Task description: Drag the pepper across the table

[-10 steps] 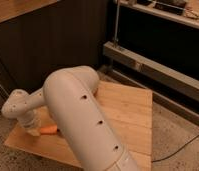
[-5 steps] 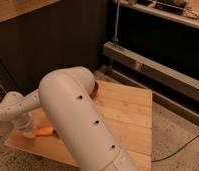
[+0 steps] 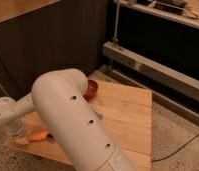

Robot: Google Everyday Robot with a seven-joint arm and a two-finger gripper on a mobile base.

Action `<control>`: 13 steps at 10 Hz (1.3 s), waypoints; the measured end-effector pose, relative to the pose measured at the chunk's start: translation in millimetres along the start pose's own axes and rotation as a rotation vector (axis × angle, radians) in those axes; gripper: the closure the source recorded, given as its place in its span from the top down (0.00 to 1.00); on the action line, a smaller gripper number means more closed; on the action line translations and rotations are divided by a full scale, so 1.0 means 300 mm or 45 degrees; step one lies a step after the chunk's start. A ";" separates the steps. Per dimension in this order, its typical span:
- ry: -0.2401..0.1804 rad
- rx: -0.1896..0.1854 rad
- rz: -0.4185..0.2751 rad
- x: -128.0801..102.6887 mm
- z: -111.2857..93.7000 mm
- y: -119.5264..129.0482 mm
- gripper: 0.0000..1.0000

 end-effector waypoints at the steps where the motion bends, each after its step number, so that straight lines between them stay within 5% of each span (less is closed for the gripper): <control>1: -0.013 -0.013 -0.024 -0.033 0.004 0.027 0.30; 7: -0.052 -0.075 -0.150 -0.160 0.022 0.157 0.30; 13: -0.206 -0.288 -0.305 -0.304 -0.030 0.345 0.34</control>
